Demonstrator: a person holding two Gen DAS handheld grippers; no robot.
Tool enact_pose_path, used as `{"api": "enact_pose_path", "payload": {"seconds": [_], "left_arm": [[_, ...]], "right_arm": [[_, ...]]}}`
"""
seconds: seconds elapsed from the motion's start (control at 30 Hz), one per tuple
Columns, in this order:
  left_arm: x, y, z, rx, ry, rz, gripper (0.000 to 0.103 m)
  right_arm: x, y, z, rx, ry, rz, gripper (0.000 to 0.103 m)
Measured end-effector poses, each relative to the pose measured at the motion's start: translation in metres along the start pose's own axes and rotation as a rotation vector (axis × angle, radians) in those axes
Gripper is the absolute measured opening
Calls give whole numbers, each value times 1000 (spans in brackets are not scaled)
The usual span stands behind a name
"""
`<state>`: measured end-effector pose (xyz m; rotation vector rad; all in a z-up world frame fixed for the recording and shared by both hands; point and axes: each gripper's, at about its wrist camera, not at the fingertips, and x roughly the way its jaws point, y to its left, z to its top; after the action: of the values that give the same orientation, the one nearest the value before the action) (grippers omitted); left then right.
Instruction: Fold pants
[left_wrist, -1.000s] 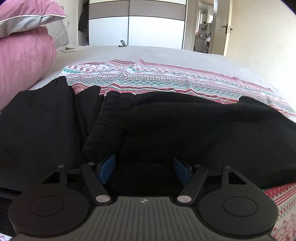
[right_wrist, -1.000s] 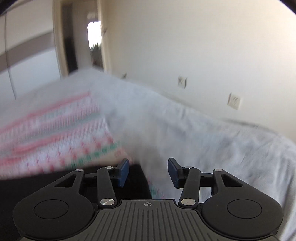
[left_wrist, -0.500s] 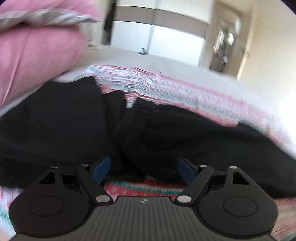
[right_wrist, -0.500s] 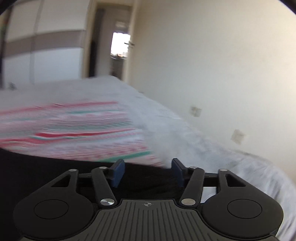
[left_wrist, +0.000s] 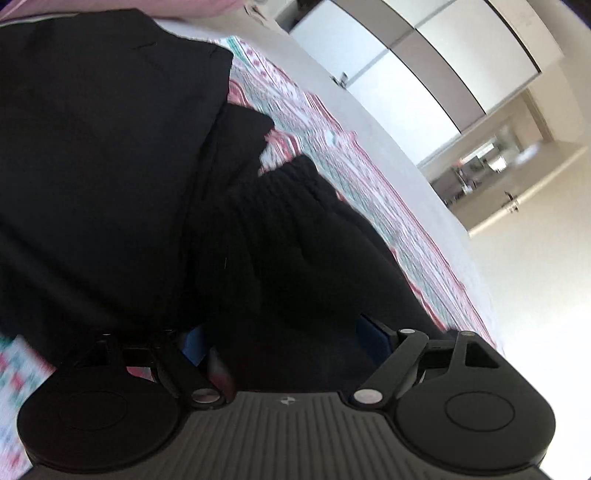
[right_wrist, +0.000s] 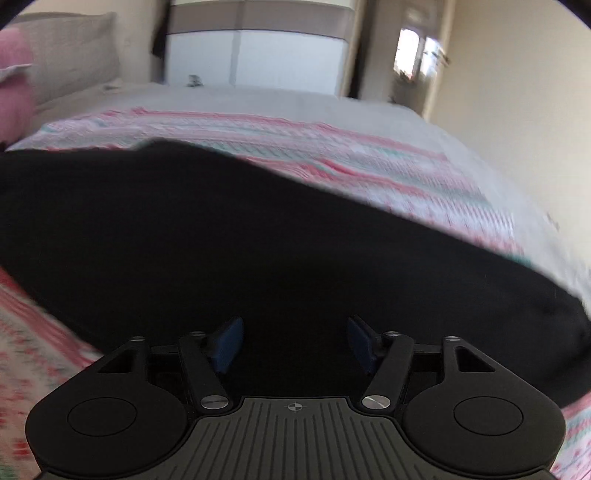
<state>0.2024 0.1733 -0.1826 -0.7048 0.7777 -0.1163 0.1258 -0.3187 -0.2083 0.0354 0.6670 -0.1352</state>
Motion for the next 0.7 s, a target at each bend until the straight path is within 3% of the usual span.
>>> {"api": "enact_pose_path", "payload": {"seconds": [0.1,0.13,0.17,0.2,0.23,0.3,0.5,0.6,0.7], "left_arm": [[5,-5,7,-31,-52,13,81],[6,-7,9,-28,-74,14,66],[3,-11,9,-16,-100,12,59],[-4,-14,7,-15,-126,24,29],[-13,-16,5,-23,-158,31,24],[-37,-18,0,-29,-215,8,22],[-79,-51,-18,138,-344,15,22],[-66,-51,-13,150,-327,25,22],[-27,-30,-6,152,-241,34,23]], "right_arm": [[3,-18,-3,76,-6,-6,76],[5,-19,-3,70,-3,-13,76],[6,-19,-2,65,-1,-12,77],[6,-20,-3,63,1,-12,77],[8,-20,-3,62,1,-12,77],[5,-20,-4,70,-5,-5,78],[6,-23,-10,85,-19,-2,80],[5,-28,-12,82,-26,-4,80],[4,-26,-14,80,-34,-15,83]]}}
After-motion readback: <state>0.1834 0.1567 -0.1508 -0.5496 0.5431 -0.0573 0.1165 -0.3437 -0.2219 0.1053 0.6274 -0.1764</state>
